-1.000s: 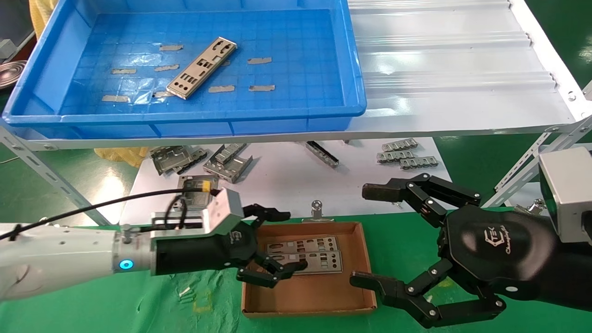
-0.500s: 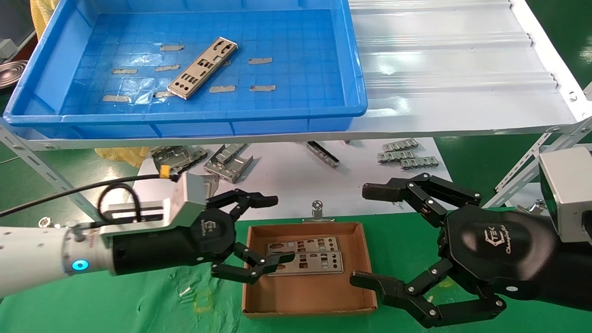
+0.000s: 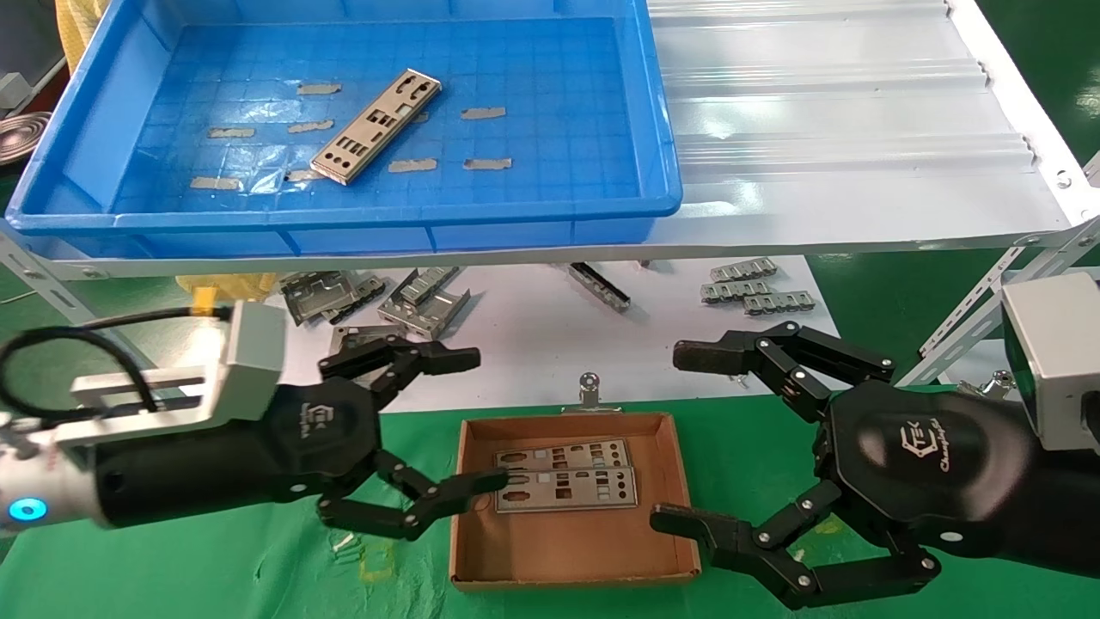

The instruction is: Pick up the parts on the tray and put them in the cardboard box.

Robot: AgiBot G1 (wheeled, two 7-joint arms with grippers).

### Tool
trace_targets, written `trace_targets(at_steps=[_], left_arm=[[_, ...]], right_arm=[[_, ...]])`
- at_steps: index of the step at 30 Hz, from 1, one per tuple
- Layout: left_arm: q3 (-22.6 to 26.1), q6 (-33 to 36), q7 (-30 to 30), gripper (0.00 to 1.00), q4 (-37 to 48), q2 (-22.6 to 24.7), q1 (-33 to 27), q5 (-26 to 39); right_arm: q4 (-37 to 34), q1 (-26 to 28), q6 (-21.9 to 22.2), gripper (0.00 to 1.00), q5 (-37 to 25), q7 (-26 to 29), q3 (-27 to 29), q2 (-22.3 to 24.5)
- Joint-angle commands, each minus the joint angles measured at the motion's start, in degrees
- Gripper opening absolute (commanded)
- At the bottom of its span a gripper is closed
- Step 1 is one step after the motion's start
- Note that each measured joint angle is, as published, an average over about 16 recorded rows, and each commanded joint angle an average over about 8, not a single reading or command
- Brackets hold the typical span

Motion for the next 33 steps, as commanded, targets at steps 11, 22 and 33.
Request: trace_targets(at_steps=[11, 22, 33], left_arm=[[-5.16, 2.47, -4.91, 1.0, -7.75, -5.61, 3.19, -3.35], [-9.79, 4.69, -9.32, 1.0, -14.71, -10.65, 6.05, -6.36], [-11.68, 5.65, -10.79, 1.0, -17.48, -12.63, 7.23, -7.73]], right_arm=[[0.0, 0.0, 0.0, 1.0, 0.0, 0.0, 0.0, 0.0], [0.0, 0.0, 0.0, 1.0, 0.0, 0.0, 0.0, 0.0], [-0.01, -0.01, 0.01, 1.0, 0.01, 0.0, 0.0, 0.01]])
